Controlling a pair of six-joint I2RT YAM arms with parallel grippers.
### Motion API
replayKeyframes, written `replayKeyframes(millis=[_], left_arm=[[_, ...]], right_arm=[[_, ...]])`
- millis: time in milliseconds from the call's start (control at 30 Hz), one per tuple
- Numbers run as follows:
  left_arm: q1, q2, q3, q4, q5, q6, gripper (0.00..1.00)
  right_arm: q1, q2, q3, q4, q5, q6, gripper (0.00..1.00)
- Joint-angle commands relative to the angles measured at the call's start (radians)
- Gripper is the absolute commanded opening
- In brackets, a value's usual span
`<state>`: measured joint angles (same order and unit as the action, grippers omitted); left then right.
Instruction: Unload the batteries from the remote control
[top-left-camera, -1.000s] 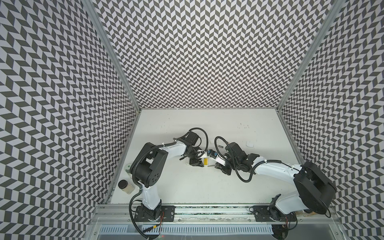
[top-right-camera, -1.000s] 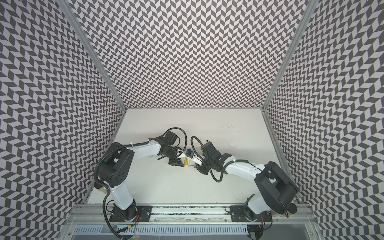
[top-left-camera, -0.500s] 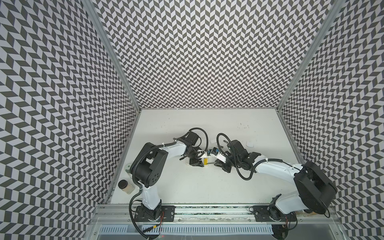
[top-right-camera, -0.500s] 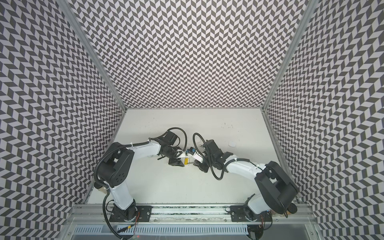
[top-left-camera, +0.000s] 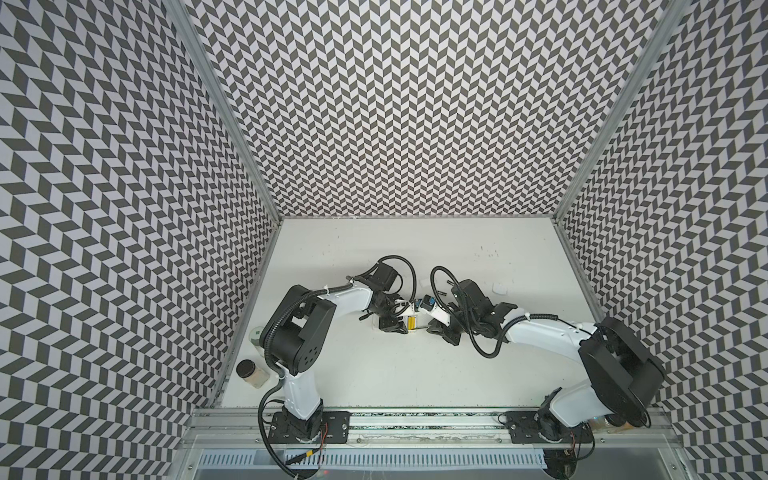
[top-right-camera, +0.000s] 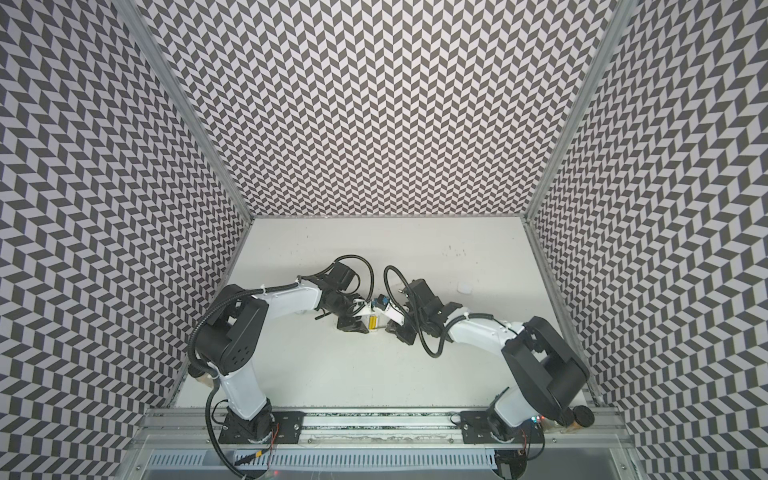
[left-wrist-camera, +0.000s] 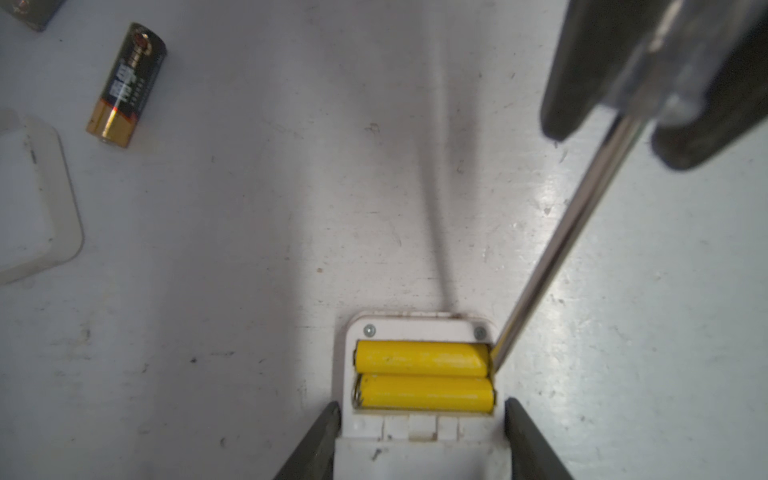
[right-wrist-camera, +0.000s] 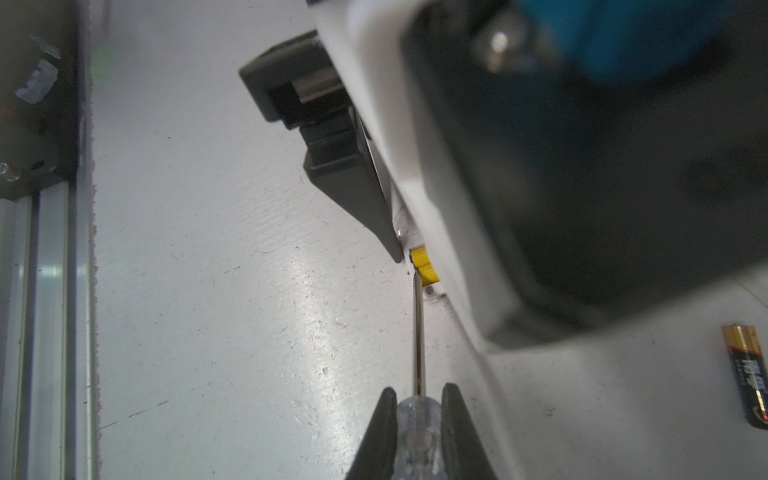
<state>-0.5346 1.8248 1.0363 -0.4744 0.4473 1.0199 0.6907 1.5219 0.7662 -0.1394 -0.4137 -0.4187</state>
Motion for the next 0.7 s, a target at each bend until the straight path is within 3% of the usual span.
replayKeyframes(millis=[0,133,667], left_arm=[[-0.005,0.049,-0.036,-0.087,-0.037,0.002,0.50],[-0.005,0.048,-0.038,-0.088,-0.038,0.000,0.50],[-0.007,0.039,-0.041,-0.093,-0.039,0.002,0.50]], right_arm=[[0.000,0.013,0.018,-0.010,0.004,-0.011,0.00],[0.006,0.017,0.015,-0.007,0.029,-0.018,0.00],[0.072,-0.031,-0.059,0.162,0.338,-0.003,0.00]])
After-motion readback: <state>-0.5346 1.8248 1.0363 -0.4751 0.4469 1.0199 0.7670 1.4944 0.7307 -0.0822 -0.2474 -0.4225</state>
